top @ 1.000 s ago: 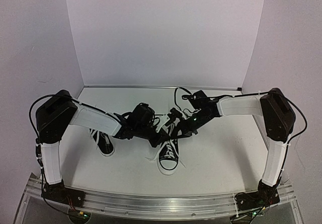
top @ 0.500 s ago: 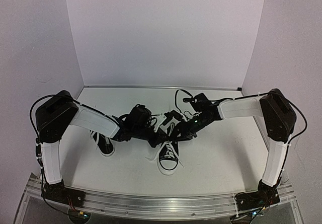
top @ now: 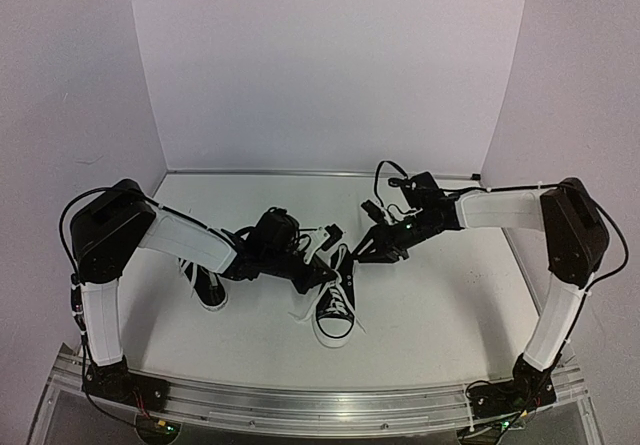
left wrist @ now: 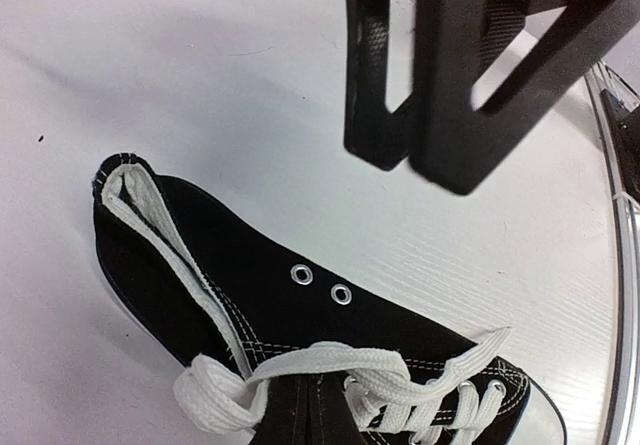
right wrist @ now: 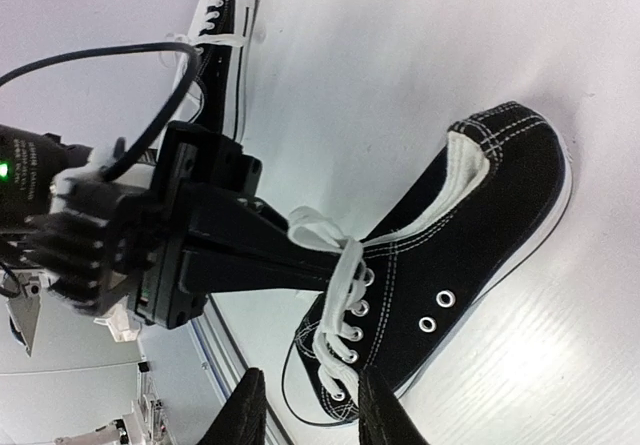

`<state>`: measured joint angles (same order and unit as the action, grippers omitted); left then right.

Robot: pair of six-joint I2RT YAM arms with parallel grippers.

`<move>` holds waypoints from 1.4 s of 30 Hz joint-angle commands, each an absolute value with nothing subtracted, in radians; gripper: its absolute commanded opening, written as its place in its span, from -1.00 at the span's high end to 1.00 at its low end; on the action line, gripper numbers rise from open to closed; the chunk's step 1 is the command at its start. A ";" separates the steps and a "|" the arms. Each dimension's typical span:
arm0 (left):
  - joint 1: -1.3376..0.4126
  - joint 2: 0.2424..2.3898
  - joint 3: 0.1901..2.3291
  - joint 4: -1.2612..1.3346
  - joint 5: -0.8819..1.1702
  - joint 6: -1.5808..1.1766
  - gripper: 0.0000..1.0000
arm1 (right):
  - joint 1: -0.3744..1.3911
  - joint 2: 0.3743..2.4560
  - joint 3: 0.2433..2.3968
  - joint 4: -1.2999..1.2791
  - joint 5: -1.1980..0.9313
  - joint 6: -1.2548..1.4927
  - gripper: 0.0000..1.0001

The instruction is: Tie the shoes

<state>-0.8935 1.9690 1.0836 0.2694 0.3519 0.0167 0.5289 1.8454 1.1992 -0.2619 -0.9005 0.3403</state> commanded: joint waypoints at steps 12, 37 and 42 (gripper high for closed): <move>-0.888 1.956 1.087 0.244 0.379 0.063 1.00 | 0.572 1.979 1.269 -0.178 -0.847 0.445 0.54; -0.888 1.980 1.116 0.231 0.391 0.071 1.00 | 0.620 2.031 1.316 -0.178 -0.962 0.415 0.65; -0.888 1.979 1.117 0.227 0.389 0.074 1.00 | 0.612 2.007 1.304 -0.180 -0.956 0.410 0.54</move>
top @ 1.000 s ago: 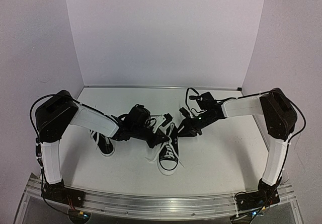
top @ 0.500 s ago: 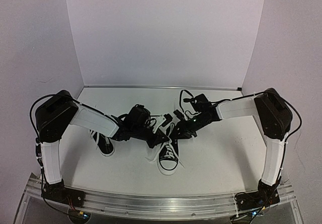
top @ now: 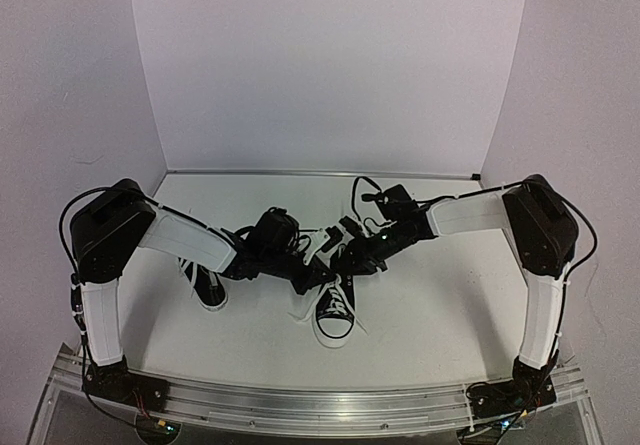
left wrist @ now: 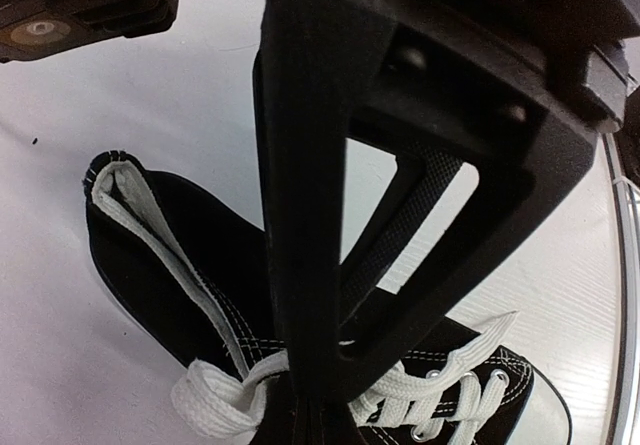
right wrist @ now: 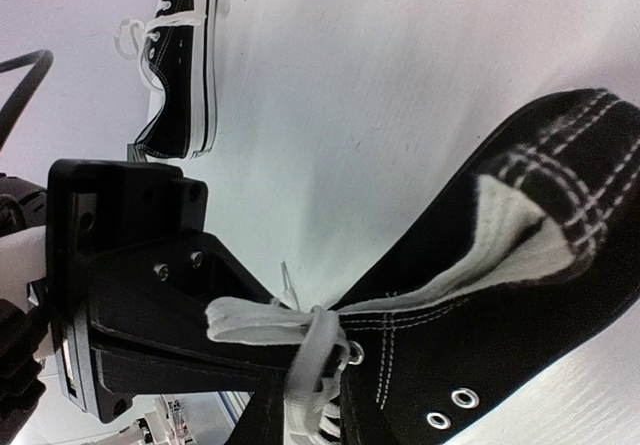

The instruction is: Tie the shoes

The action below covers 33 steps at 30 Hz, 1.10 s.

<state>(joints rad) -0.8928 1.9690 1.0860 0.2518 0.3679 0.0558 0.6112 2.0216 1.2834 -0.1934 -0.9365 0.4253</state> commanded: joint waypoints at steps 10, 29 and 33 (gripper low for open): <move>-0.888 1.968 1.106 0.221 0.386 0.081 1.00 | 0.560 1.962 1.262 -0.170 -0.895 0.431 0.41; -0.888 1.979 1.114 0.227 0.391 0.078 1.00 | 0.592 2.051 1.272 -0.178 -0.904 0.451 0.65; -0.888 1.982 1.115 0.229 0.395 0.077 1.00 | 0.606 2.063 1.277 -0.178 -0.904 0.452 0.69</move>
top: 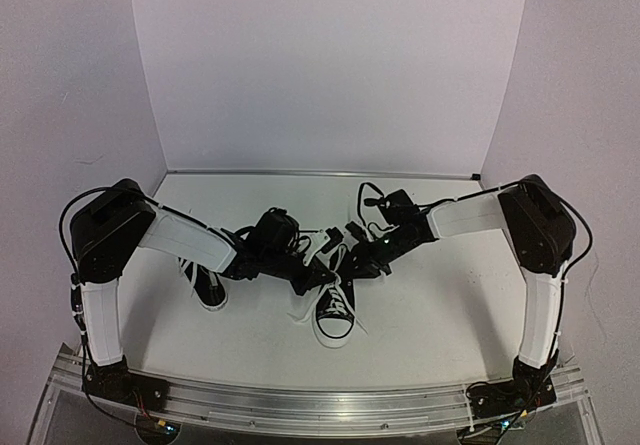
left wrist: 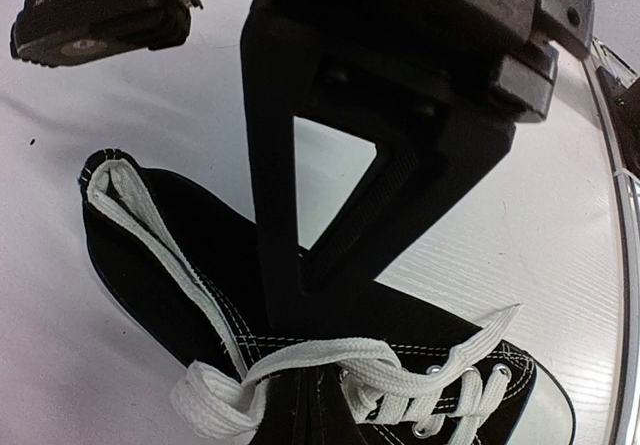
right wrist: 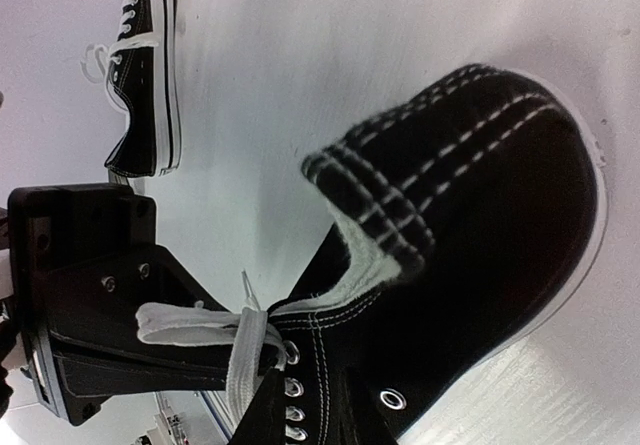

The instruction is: Tie the shoes

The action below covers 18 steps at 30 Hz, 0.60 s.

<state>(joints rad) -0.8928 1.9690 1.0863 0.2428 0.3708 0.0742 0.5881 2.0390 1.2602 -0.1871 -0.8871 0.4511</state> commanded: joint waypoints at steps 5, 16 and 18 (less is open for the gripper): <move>-0.888 1.985 1.115 0.230 0.397 0.075 1.00 | 0.611 2.057 1.284 -0.178 -0.915 0.451 0.69; -0.888 1.983 1.116 0.219 0.409 0.095 1.00 | 0.611 2.017 1.296 -0.181 -0.907 0.469 0.60; -0.888 1.981 1.116 0.212 0.412 0.104 1.00 | 0.611 2.016 1.294 -0.180 -0.911 0.471 0.59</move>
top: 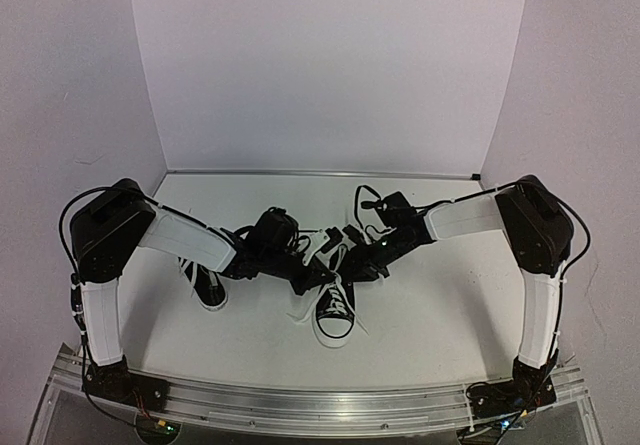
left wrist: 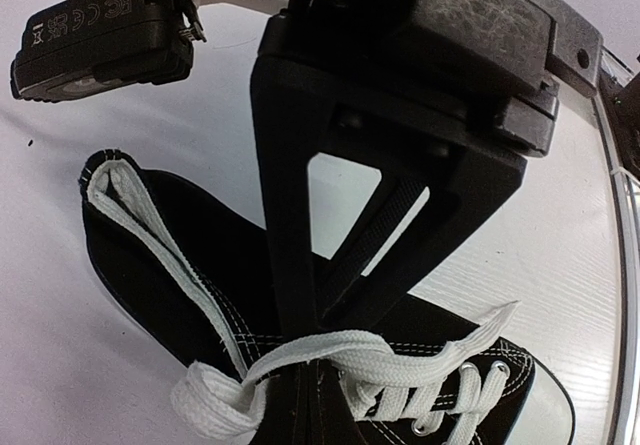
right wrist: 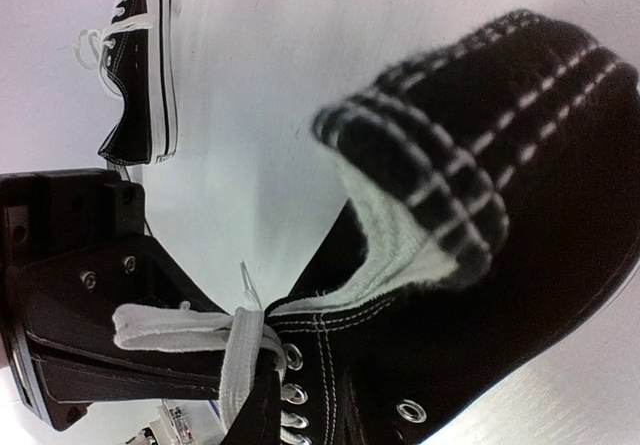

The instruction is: Tie the shoes

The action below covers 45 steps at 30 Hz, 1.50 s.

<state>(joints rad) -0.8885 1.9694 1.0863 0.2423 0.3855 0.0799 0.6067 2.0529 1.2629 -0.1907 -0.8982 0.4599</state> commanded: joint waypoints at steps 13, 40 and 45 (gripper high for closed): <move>-0.890 1.976 1.118 0.170 0.424 0.166 1.00 | 0.611 2.005 1.318 -0.178 -0.930 0.479 0.55; -0.891 1.962 1.124 0.219 0.408 0.148 1.00 | 0.624 2.048 1.275 -0.177 -0.942 0.487 0.50; -0.891 1.963 1.126 0.215 0.410 0.158 1.00 | 0.624 2.053 1.273 -0.181 -0.948 0.489 0.50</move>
<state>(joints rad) -0.8871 1.9694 1.0935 0.2066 0.3985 0.1532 0.6125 2.0529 1.2815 -0.1821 -0.9398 0.4881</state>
